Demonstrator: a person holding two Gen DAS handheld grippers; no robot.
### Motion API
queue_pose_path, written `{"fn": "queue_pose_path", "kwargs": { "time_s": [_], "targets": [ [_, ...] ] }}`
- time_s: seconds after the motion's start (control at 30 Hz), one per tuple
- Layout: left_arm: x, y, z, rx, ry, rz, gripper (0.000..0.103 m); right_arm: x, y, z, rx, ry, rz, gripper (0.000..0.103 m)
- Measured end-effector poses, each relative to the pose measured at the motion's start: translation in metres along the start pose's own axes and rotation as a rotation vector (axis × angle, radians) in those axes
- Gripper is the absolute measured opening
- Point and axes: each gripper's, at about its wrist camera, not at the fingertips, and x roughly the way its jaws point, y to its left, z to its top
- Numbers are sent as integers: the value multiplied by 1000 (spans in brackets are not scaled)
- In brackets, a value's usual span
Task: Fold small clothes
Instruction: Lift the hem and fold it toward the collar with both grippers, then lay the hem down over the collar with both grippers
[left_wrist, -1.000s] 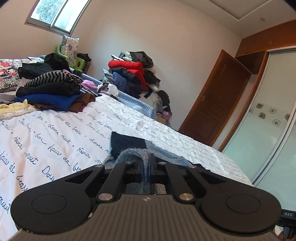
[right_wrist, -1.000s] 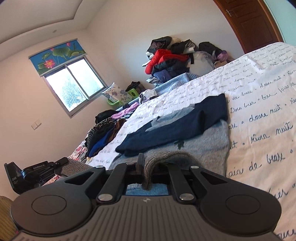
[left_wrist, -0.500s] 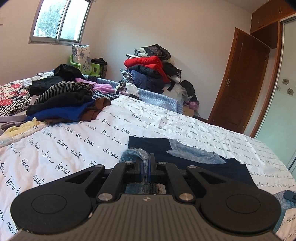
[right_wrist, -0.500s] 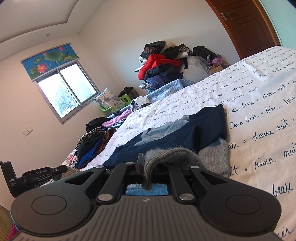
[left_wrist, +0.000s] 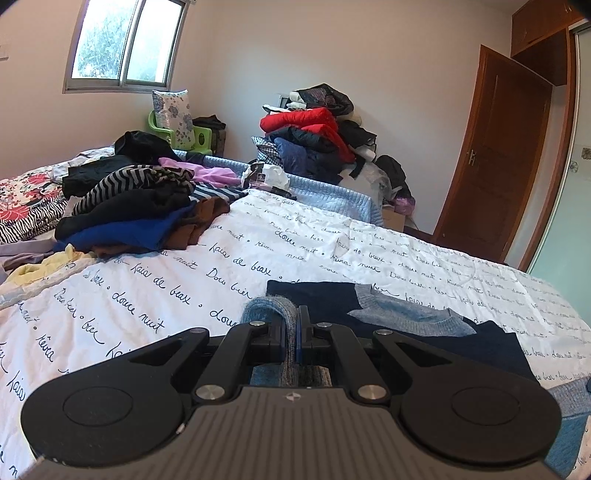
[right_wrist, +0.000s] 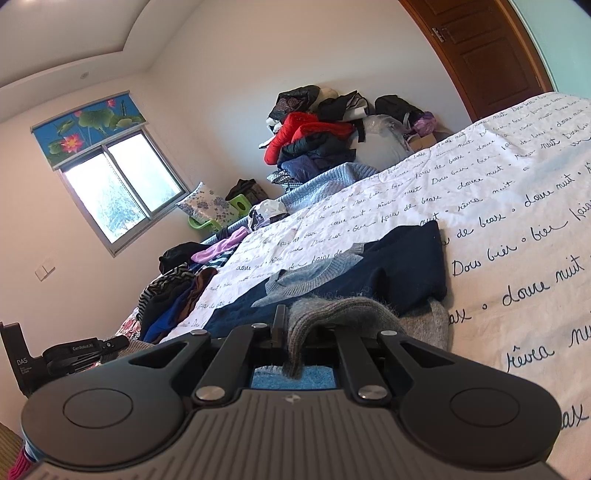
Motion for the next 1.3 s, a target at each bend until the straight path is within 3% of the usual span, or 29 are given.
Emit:
{"fn": "queue_pose_path", "kwargs": {
  "time_s": [0.47,0.9,1.3],
  "targets": [
    [30,-38,33,58,-98,10,6,27,-14,27,7,-46,-28,7],
    [93,-59,58,57,-104,65,6,89,-33,64,5,-29,-69,7],
    [165,-70,48,121,6,123,6,150,-62,77,55,37,-118,7]
  ]
}}
